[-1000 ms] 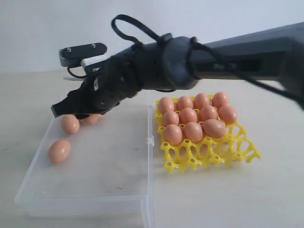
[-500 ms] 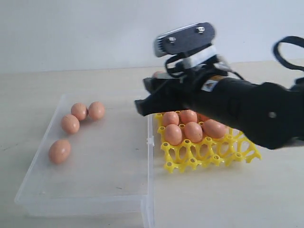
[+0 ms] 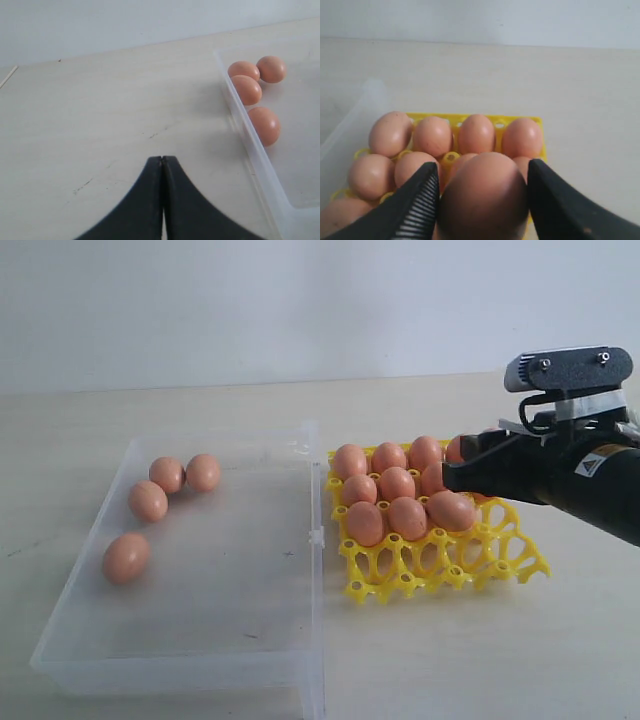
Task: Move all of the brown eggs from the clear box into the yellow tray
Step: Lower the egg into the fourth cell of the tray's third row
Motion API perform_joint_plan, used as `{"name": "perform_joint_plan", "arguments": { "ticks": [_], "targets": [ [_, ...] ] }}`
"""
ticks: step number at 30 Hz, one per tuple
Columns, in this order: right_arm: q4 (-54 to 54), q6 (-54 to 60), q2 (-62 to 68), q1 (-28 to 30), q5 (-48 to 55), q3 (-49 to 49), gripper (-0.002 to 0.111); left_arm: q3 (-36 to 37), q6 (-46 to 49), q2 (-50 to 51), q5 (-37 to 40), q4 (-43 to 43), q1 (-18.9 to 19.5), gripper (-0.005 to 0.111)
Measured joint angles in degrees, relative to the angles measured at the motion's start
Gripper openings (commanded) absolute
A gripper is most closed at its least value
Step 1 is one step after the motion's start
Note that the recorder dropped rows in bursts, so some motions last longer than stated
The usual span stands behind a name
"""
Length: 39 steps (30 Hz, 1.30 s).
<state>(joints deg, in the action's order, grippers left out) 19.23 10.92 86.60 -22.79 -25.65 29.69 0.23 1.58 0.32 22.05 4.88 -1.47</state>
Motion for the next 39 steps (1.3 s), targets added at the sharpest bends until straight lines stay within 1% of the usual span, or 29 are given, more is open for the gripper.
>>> {"name": "perform_joint_plan", "arguments": {
  "ticks": [13, 18, 30, 39],
  "targets": [
    [-11.00, -12.24, 7.88, 7.20, -0.66, 0.00, 0.000, 0.00, 0.00, 0.00, 0.00, 0.00, 0.00, 0.000],
    [-11.81, -13.49, 8.14, 7.28, -2.90, 0.00, 0.000, 0.00, 0.00, 0.00, 0.00, 0.00, 0.00, 0.000],
    [-12.97, -13.60, 10.61, 7.90, -4.29, 0.00, 0.000, 0.00, 0.00, 0.00, 0.00, 0.00, 0.00, 0.000],
    [-14.16, -13.71, 14.24, 7.90, -9.52, 0.00, 0.000, 0.00, 0.00, 0.00, 0.00, 0.00, 0.00, 0.000]
  ]
}}
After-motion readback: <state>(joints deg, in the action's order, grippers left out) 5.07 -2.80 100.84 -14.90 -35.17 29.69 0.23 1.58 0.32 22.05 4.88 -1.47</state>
